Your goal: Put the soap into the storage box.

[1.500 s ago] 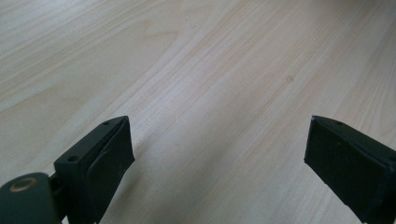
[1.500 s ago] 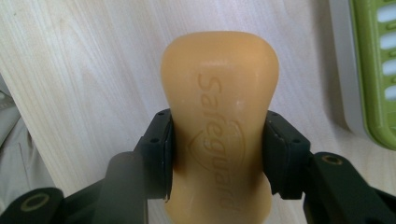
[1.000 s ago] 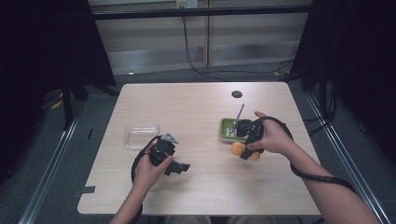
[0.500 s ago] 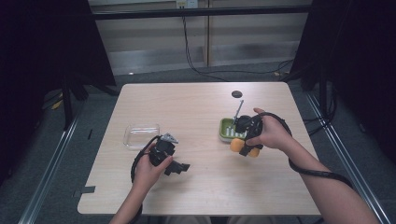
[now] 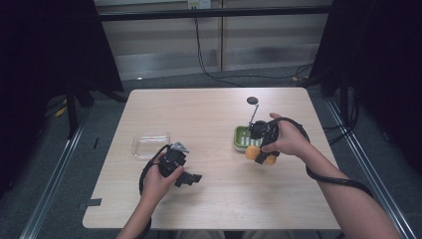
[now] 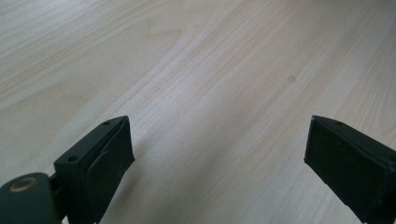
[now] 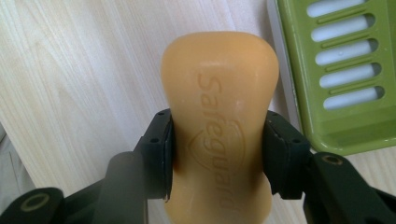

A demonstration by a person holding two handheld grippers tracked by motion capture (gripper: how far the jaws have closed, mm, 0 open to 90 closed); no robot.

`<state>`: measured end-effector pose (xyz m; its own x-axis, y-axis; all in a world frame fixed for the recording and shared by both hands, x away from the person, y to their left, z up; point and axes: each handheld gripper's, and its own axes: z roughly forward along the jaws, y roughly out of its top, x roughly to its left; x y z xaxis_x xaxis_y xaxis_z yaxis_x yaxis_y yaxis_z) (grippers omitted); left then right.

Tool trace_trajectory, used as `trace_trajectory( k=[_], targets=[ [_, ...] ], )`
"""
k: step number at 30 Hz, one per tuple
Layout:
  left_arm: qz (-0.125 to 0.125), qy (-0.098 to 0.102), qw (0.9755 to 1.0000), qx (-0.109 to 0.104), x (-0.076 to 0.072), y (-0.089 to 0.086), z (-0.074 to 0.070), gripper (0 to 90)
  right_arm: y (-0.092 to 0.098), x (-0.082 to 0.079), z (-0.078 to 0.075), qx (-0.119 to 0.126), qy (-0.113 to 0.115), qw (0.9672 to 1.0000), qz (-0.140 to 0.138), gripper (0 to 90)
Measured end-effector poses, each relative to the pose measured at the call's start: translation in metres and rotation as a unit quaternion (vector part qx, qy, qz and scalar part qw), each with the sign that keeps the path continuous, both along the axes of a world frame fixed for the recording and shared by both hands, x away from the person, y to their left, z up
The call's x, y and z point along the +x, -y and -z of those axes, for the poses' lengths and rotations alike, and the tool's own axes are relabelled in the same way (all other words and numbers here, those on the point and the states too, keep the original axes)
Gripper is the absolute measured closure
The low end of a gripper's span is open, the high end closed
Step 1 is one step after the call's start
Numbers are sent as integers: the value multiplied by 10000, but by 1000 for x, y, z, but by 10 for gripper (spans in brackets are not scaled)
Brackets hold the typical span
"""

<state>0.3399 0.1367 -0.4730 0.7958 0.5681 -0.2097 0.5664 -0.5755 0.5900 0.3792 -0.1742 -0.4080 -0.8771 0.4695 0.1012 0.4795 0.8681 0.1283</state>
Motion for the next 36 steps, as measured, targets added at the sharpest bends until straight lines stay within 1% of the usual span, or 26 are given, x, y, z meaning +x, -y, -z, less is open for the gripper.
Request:
trace_trajectory(
  k=[1,2,3,5,14,15,16,19,20,22,24,26,27,32,36],
  targets=[
    [208,14,9996,170,2,-3,-2,77,0,1,0,-11,13,10000,3,508],
    [208,14,9996,170,2,-3,-2,77,0,1,0,-11,13,10000,3,508],
    [43,19,10000,43,1,-1,-1,77,0,2,0,-5,-8,10000,41,508],
    [-10,9,10000,-17,0,-1,-1,77,0,4,0,-3,-12,10000,55,508],
    [-12,18,10000,-12,1,-2,0,77,0,10,-1,-31,-23,10000,63,508],
    [-20,22,10000,2,1,-2,0,77,-1,9,-1,-24,-13,10000,88,508],
    [19,31,10000,39,1,-3,-1,77,-1,10,-1,-27,-4,10000,50,508],
    [11,31,10000,25,1,-2,-1,77,-1,11,-2,-25,15,10000,5,508],
    [-14,21,10000,-9,1,-2,-1,77,-2,11,-3,-41,20,10000,6,508],
    [-10,14,10000,6,0,-2,-1,77,-1,13,-4,-68,28,10000,-14,508],
    [-21,16,10000,3,0,-1,-1,77,-1,13,-4,-44,40,10000,-15,508],
    [-3,21,10000,5,0,-1,-1,77,-1,15,-5,-70,33,10000,23,508],
    [2,26,10000,10,0,-1,0,77,0,15,-5,-71,70,9999,-30,509],
    [-11,27,10000,-3,0,-1,0,77,0,18,-5,-39,97,9999,5,508],
    [2,9,10000,5,0,-1,0,77,0,21,-6,-71,92,9999,24,508]
  ],
)
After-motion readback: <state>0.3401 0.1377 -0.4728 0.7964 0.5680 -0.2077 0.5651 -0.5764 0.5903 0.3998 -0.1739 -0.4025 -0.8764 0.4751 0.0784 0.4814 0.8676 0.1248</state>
